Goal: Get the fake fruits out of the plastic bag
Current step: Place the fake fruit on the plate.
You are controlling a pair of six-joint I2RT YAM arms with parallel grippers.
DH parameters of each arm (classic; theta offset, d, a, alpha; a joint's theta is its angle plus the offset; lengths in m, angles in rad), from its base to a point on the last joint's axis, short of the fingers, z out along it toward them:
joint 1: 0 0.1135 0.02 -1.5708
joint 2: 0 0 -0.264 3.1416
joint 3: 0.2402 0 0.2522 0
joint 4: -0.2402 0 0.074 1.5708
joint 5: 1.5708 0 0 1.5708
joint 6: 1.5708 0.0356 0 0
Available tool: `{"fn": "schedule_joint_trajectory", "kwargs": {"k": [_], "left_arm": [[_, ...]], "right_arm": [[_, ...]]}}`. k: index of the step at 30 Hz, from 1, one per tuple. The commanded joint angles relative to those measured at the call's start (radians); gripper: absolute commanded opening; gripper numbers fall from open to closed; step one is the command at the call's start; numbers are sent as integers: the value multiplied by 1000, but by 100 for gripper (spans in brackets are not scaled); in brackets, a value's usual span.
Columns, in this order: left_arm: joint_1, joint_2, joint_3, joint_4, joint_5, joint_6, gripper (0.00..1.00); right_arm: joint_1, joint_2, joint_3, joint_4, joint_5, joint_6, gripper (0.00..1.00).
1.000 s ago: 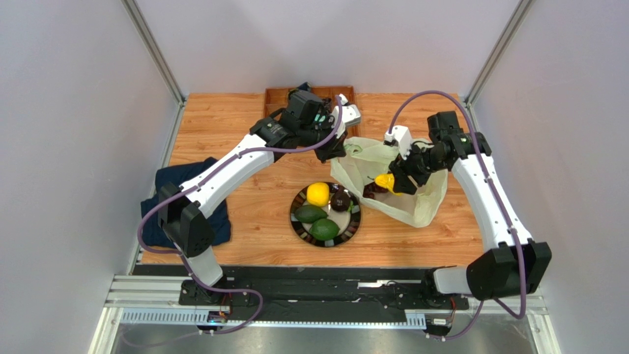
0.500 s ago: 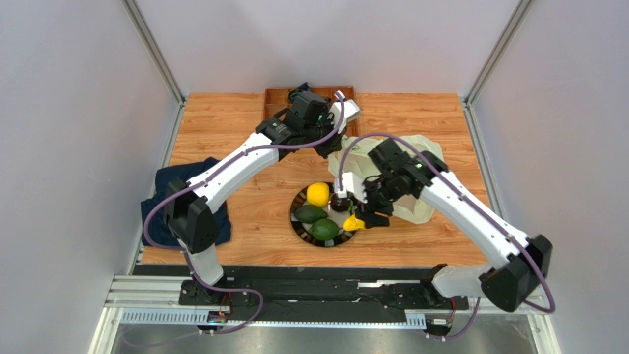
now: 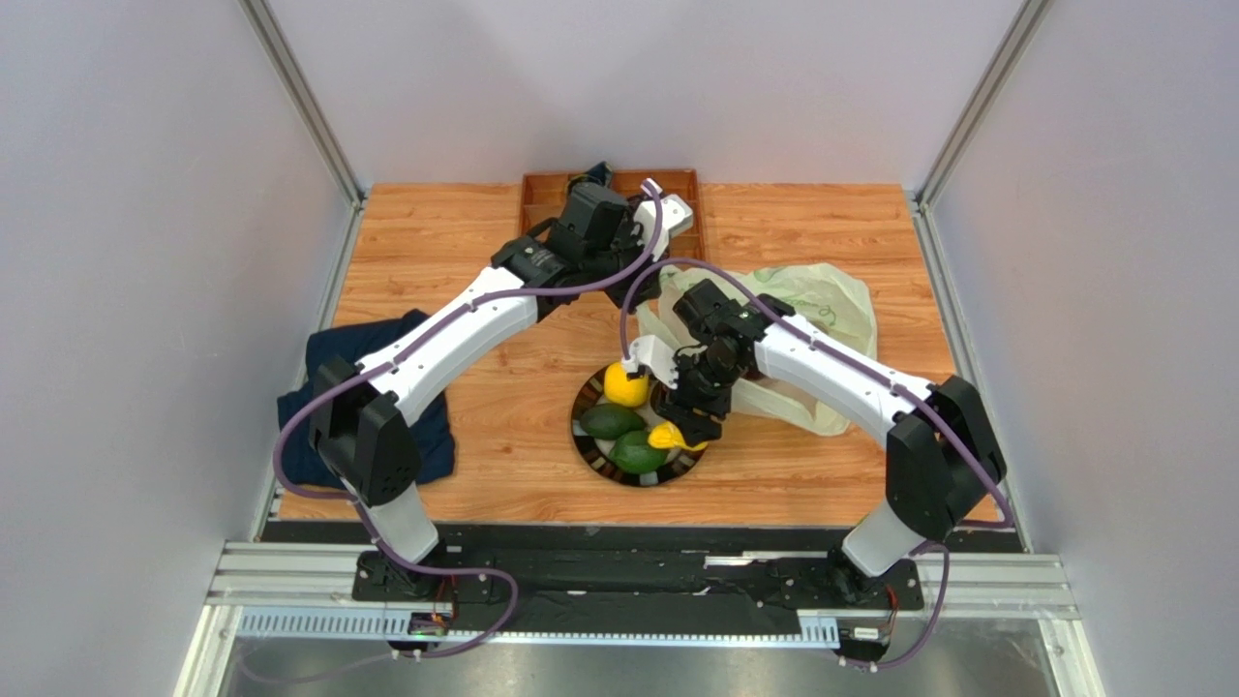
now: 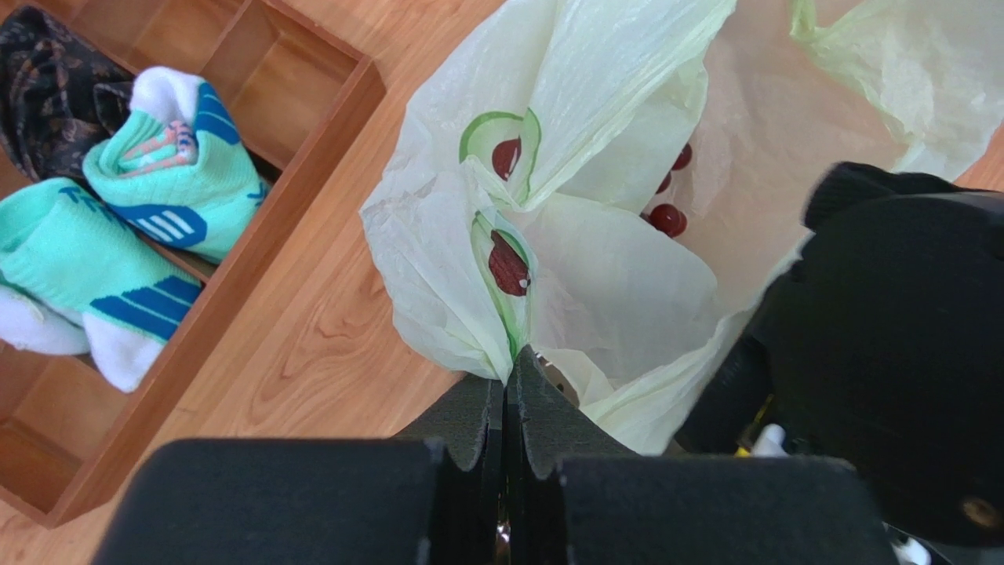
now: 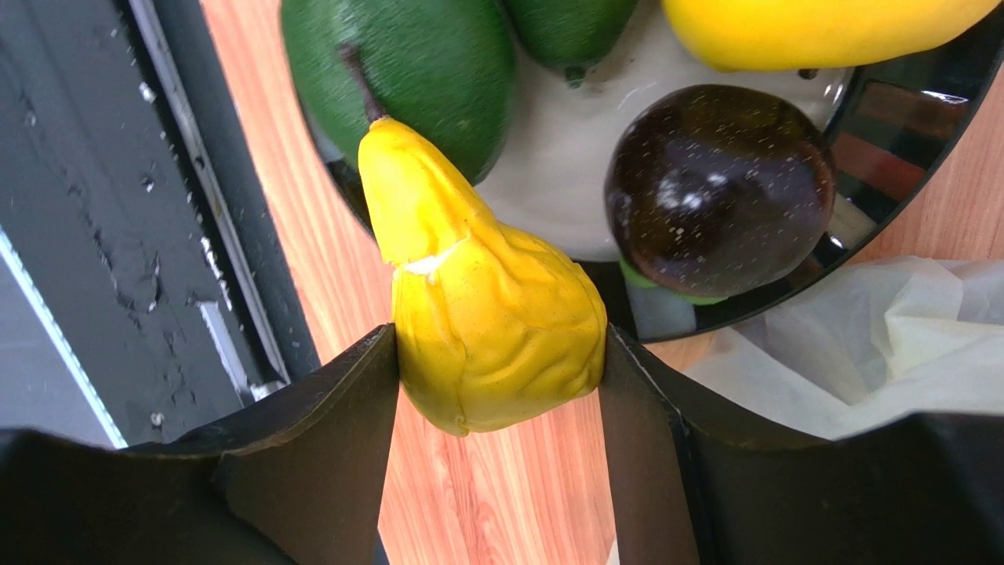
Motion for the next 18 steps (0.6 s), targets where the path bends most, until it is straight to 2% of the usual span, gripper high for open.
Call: {"fn": "schedule_joint_trajectory", "kwargs": {"k": [1, 4, 7, 11, 18], "left_arm": [[1, -59, -23, 25, 28, -10, 0], [2, -54, -15, 23, 43, -10, 0], [1, -48, -8, 23, 49, -6, 0], [2, -44, -3, 18, 61, -1, 0], [2, -31, 3, 14, 83, -2, 0]], "right_arm": [[-3, 33, 35, 93, 18, 73, 35], [-5, 73, 39, 99, 29, 95, 38], [-5, 83, 24, 114, 24, 112, 47], [-9, 78, 24, 110, 35, 121, 66], [-26, 57, 94, 4, -54, 107, 75]]}}
